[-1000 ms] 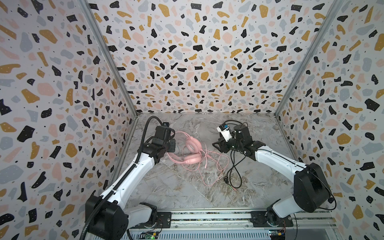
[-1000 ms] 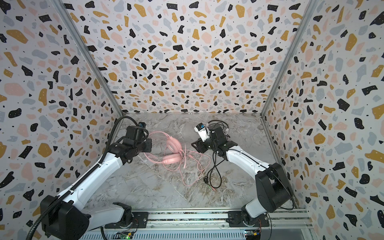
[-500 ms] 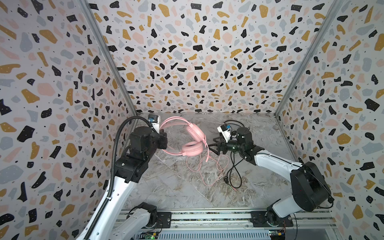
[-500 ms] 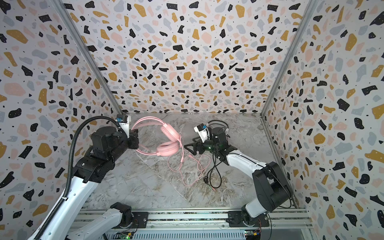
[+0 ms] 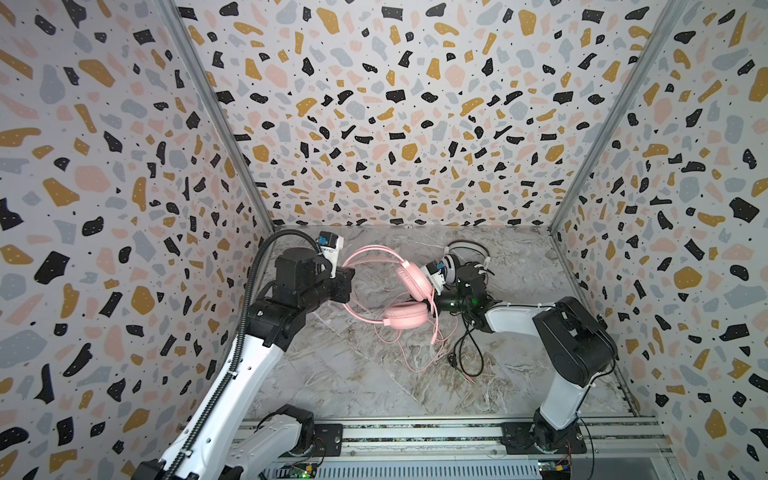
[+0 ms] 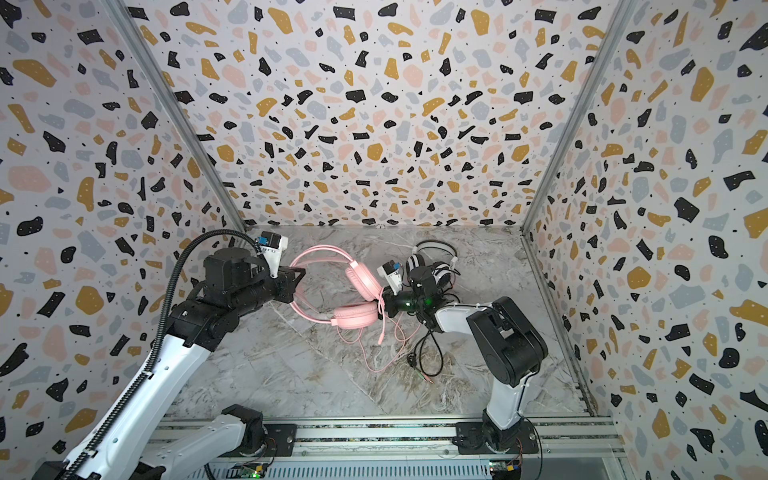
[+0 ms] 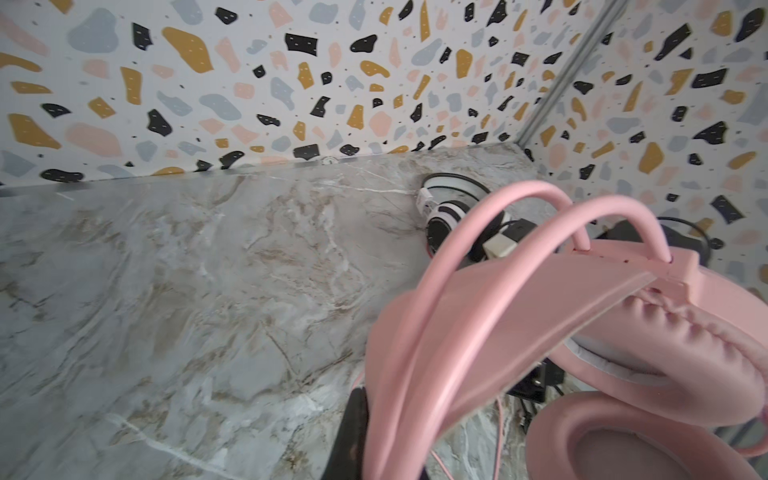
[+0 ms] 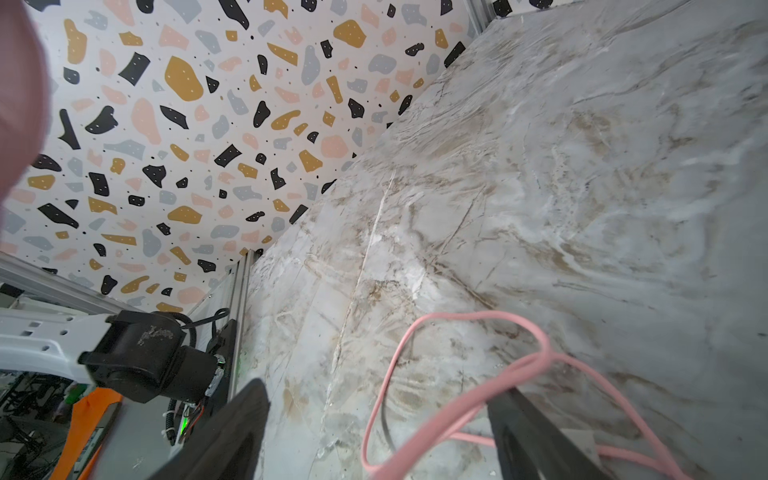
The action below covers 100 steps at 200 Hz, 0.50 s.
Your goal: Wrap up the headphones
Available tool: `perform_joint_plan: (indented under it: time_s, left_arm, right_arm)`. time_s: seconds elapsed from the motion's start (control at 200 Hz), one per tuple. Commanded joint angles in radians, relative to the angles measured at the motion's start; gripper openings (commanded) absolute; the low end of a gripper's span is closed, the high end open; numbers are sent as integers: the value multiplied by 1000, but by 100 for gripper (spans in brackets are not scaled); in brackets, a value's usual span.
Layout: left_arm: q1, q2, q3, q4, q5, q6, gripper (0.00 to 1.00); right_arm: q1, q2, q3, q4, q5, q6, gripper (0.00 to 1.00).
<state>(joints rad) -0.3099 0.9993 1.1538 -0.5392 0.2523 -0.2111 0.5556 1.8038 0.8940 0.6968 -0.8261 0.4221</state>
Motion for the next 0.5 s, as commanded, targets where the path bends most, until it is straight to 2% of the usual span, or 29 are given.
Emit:
perform_joint_plan:
  time_s: [0.0, 0.085, 0.205, 0.27, 0.375, 0.441, 0.496]
  left_arm:
    - [4, -29, 75, 34, 28, -48, 0]
    - [5, -36, 89, -7, -37, -32, 0]
    - [5, -43, 95, -19, -43, -30, 0]
    - [5, -42, 90, -12, -51, -27, 0]
    - [6, -31, 84, -13, -78, -30, 0]
    - [8, -26, 84, -19, -78, -32, 0]
    - [8, -26, 81, -15, -72, -31, 0]
  right_arm:
    - [-16, -49, 33, 55, -25, -22, 69]
    - [-50, -78, -11, 76, -3, -27, 58]
    - [-112, -112, -70, 144, -24, 27, 27]
    - [-127, -145, -98, 149, -30, 24, 18]
    - [-131, -203, -121, 93, 28, -25, 2]
    - [-131, -225, -116, 49, 42, -50, 3]
    - [-130, -234, -112, 14, 31, -68, 17]
